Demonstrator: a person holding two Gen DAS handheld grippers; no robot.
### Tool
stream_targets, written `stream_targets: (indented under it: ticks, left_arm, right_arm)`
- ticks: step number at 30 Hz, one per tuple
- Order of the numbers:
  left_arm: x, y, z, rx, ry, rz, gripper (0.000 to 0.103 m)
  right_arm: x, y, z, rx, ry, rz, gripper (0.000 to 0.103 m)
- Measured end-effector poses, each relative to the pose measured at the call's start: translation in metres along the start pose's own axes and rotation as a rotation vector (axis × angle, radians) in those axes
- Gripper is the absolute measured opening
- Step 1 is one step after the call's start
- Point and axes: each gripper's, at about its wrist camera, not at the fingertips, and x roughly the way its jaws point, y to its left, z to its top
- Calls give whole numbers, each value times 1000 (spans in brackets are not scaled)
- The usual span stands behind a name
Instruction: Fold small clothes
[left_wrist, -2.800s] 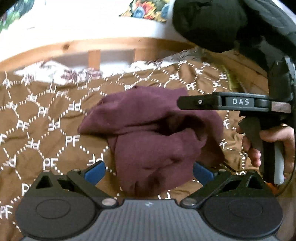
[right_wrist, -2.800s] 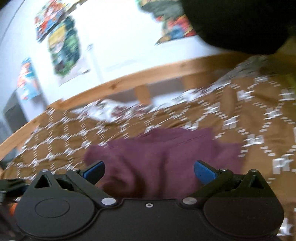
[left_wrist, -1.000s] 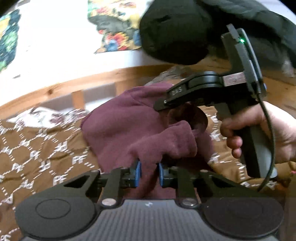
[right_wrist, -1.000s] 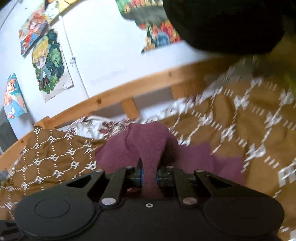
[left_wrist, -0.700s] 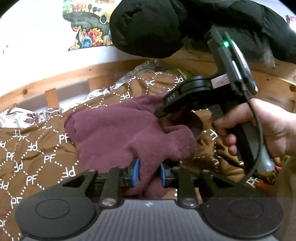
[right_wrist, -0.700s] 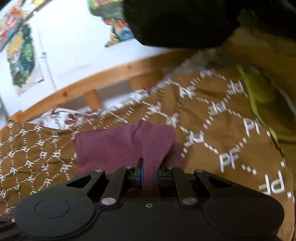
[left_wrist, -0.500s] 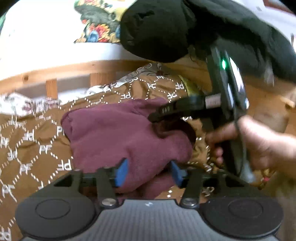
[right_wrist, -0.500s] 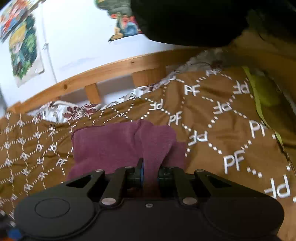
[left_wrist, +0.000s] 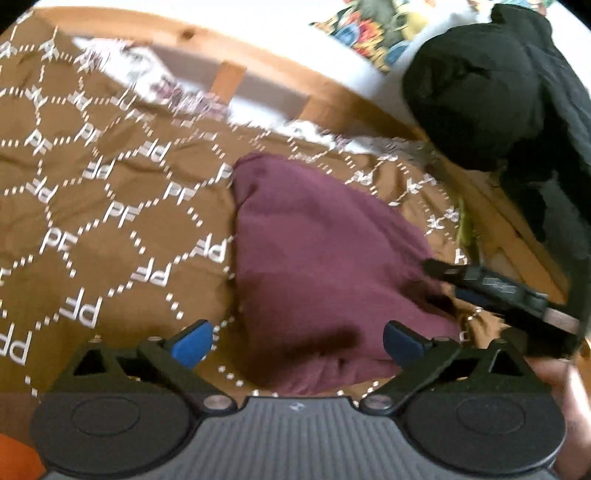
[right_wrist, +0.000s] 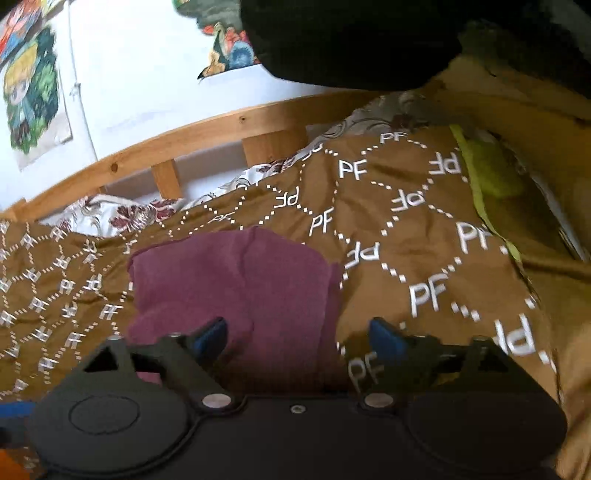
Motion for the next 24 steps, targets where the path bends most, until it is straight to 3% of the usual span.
stream_targets:
  ticks: [2, 5, 8, 11, 15, 18, 24]
  left_arm:
    - [7, 5, -2, -11, 37, 4, 101]
    - [18, 9, -6, -31, 102, 24, 101]
    - [20, 12, -11, -31, 130, 63, 101]
    - [11, 13, -12, -35, 119, 34, 101]
    - [-6, 14, -10, -40, 79, -11, 102]
    - [-11, 15, -4, -67, 37, -12, 102]
    - [-8, 23, 2, -136, 36, -13, 102]
  right_arm:
    - [-13, 0, -1, 19, 3, 21, 101]
    - [-27, 3, -8, 58, 41, 54, 102]
    - [-29, 9, -23, 49, 136, 58, 102]
    - [-22, 22, -31, -47, 207, -26, 102]
    - [-6, 24, -39, -67, 290, -94, 102]
    - [6, 18, -45, -49, 347, -109, 102]
    - [3, 15, -47, -36, 346, -100, 102]
